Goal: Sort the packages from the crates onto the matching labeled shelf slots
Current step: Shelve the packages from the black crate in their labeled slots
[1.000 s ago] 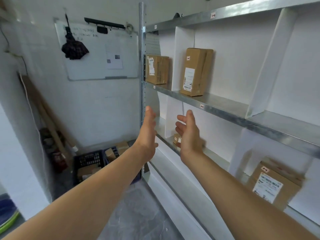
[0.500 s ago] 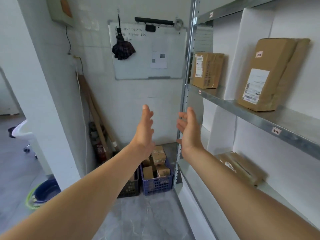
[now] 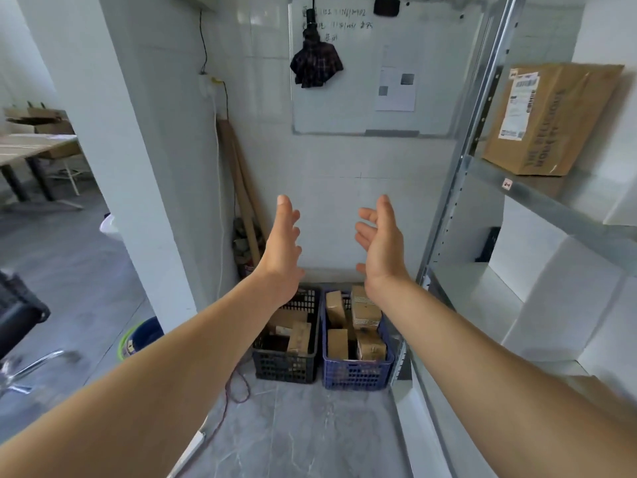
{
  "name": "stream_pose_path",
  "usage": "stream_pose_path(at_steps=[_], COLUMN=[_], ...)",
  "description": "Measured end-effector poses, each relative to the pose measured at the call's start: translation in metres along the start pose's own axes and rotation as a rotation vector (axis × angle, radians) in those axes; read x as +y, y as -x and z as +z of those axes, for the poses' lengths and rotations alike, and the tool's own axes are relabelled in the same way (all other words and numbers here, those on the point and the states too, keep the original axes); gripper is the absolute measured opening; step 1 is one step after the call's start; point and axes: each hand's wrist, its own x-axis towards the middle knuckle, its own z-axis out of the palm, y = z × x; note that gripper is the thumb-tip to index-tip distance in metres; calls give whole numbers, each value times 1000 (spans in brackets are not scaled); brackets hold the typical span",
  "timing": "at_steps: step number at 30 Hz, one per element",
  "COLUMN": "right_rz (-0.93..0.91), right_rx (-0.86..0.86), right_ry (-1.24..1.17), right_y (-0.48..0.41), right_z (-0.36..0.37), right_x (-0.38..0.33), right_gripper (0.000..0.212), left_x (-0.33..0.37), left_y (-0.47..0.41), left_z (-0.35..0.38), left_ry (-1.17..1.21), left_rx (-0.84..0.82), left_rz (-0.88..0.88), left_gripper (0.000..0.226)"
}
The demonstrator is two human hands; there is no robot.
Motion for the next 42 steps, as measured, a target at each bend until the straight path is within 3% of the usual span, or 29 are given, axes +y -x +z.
stream_pose_path(at_steps=[13,30,42], right_rz=[17,108,370], right_rx=[-7,-32,-40], right_ry=[-1,-41,26], right_y=[-179,-411,-535], right_z=[94,148,164], right_x=[33,97,206], right_gripper=[60,58,57], left_x=[17,7,-69], left_y=[-200,-431,-566], left_z=[-52,-68,-95], left_ry=[32,-8,3], left_rx=[25,98,202], left_rz=[-36,-103,-306], left_gripper=[82,84,85])
